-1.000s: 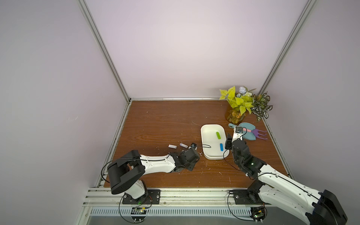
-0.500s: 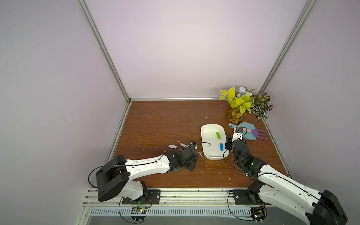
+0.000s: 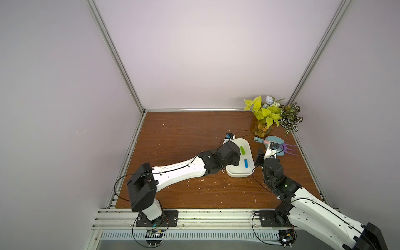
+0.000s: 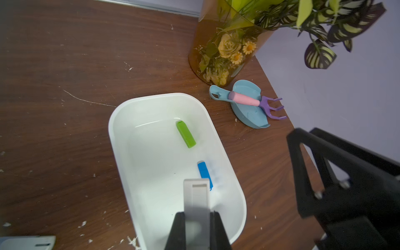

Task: Put the usb flash drive into the storage box
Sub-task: Place the USB flash in the storage box.

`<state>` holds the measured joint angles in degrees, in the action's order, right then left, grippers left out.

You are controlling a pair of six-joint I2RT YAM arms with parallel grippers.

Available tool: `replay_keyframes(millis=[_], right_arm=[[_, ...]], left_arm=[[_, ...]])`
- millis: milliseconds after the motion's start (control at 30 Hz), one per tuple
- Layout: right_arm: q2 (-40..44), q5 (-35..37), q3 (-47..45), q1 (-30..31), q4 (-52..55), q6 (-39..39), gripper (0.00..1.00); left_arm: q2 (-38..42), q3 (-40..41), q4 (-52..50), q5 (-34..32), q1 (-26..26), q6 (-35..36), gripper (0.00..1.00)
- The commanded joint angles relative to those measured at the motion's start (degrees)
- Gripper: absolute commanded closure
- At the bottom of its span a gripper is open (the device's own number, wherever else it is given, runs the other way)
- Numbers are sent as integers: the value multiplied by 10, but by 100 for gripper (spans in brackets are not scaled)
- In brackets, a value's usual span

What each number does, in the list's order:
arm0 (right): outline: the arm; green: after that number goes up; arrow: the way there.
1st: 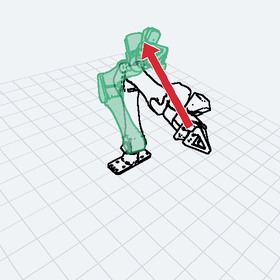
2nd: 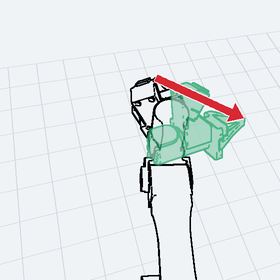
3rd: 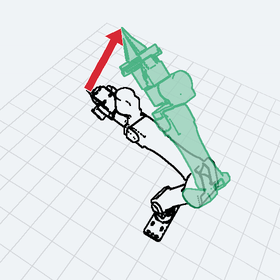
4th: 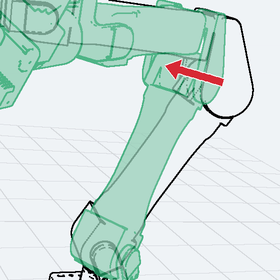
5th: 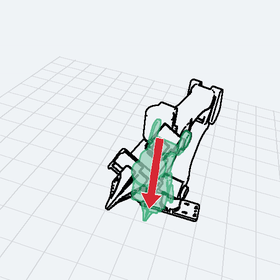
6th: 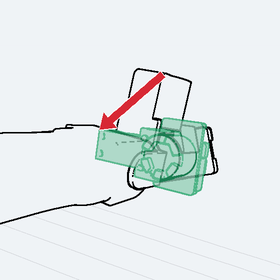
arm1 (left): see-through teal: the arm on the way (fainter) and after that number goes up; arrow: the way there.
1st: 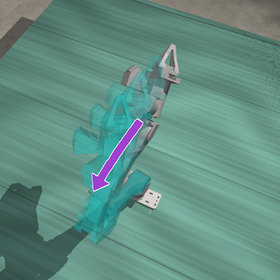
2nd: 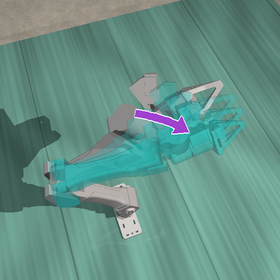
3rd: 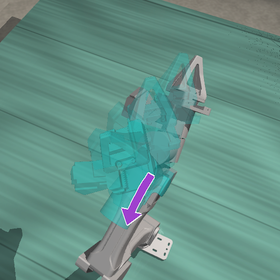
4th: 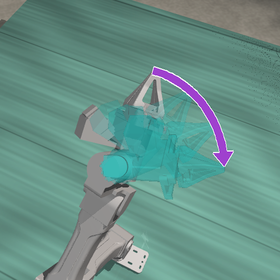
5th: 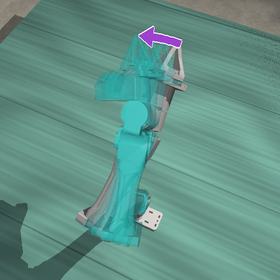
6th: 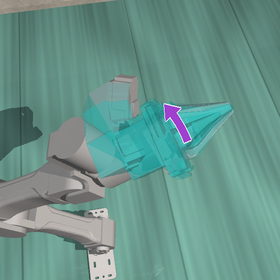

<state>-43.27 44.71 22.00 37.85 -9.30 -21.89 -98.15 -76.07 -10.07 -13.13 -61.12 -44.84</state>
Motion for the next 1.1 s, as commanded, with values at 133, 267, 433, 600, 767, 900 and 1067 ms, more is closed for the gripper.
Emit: replay_keyframes(millis=[133, 267, 433, 600, 767, 900, 1067], right_arm=[[8, 11, -11, -12, -17, -18, 51], [7, 5, -11, -14, -16, -19, 51], [10, 0, -12, -16, -19, -18, 51], [5, -3, -12, -18, -22, -19, 51], [-2, -12, -11, -19, -23, -19, 51], [-1, -15, -12, -20, -26, -18, 51], [-1, -20, -12, -21, -26, -19, 51]], left_arm=[[-165, -131, 5, 38, 52, -32, 100], [-230, -188, -16, 50, 63, -45, 100], [-268, -210, -20, 36, 67, -61, 100], [-287, -216, -25, 36, 71, -75, 99], [-305, -223, -32, 30, 71, -90, 99], [-324, -238, -43, 30, 71, -96, 99], [-330, -237, -37, 19, 71, -106, 99]])
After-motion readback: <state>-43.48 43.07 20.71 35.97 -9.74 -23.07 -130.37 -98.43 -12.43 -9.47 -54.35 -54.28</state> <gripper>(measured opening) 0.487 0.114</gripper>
